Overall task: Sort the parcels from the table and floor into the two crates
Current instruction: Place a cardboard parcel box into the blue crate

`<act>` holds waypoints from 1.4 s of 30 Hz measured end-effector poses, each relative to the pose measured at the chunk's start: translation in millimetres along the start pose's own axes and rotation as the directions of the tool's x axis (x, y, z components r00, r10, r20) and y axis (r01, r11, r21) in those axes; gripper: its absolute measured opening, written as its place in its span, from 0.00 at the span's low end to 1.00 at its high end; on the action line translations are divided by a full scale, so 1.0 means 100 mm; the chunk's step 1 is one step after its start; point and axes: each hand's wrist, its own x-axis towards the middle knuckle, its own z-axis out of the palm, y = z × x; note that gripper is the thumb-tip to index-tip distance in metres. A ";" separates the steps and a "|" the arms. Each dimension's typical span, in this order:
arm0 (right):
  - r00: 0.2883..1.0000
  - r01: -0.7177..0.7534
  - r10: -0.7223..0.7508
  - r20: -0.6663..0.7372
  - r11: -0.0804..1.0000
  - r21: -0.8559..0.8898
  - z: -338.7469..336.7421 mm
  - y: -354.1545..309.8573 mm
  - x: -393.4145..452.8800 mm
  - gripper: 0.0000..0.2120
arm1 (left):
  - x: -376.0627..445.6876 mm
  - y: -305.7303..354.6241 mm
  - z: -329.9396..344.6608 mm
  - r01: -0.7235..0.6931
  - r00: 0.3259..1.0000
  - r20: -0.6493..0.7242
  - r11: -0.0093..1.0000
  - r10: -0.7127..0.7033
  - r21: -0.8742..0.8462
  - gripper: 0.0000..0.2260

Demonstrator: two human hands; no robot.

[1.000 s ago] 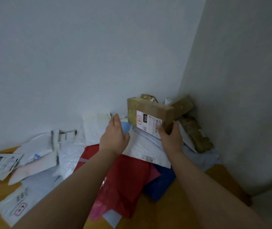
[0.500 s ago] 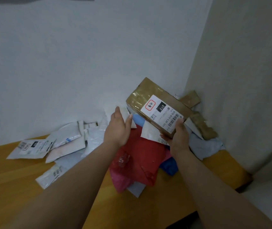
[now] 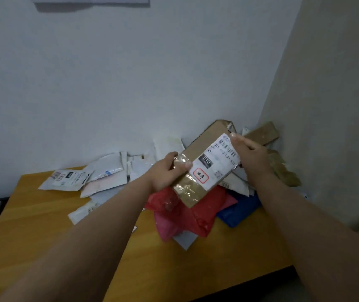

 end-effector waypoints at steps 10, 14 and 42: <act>0.968 -0.087 0.070 0.241 0.994 0.060 -0.35 -0.06 -0.10 0.29 | -0.04 0.72 0.70 -0.244 0.899 -0.422 0.935 0.118 -0.256 0.23; 0.958 -0.062 0.003 0.287 0.978 0.198 -0.36 -0.03 -0.10 0.28 | -0.10 0.78 0.82 -0.280 0.859 -0.496 0.926 0.125 -0.252 0.24; 0.598 -0.041 0.025 0.801 0.999 0.000 3.34 0.46 -2.31 0.25 | -2.96 -1.73 -1.20 0.179 0.491 -0.842 0.972 -0.224 -0.154 0.41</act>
